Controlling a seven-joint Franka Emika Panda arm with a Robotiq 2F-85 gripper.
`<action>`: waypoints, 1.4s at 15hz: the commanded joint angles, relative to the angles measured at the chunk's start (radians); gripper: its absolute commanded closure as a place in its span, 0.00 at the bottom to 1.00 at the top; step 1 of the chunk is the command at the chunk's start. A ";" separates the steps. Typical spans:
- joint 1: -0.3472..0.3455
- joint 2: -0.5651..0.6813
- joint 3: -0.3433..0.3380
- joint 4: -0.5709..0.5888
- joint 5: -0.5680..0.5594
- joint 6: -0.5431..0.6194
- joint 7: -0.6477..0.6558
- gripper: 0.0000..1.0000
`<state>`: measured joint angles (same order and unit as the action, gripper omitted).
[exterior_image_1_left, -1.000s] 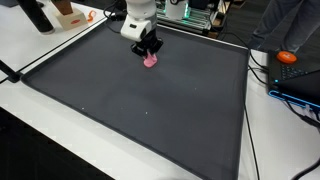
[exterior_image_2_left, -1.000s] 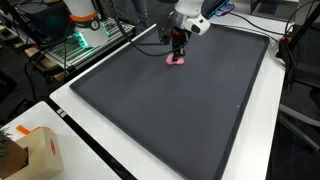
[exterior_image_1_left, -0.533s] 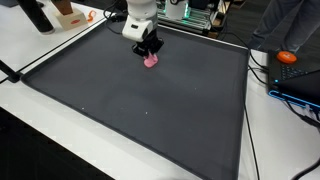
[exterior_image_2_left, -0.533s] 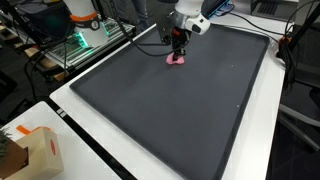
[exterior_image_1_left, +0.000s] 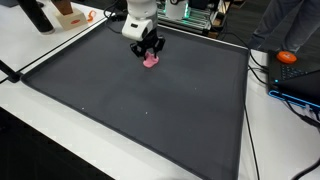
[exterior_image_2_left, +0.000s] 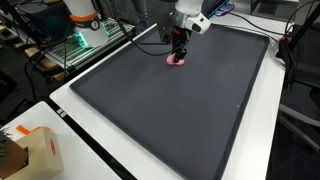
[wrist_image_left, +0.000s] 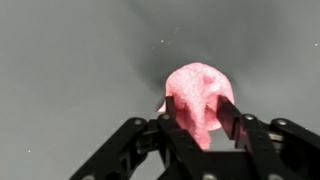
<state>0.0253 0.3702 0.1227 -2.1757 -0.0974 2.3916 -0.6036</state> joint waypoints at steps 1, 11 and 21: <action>-0.037 -0.064 0.028 -0.012 0.060 -0.044 -0.032 0.19; -0.086 -0.208 -0.035 -0.003 0.304 -0.148 0.097 0.00; -0.130 -0.153 -0.144 -0.001 0.386 -0.191 0.394 0.00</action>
<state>-0.0959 0.1952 -0.0020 -2.1766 0.2599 2.2279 -0.2987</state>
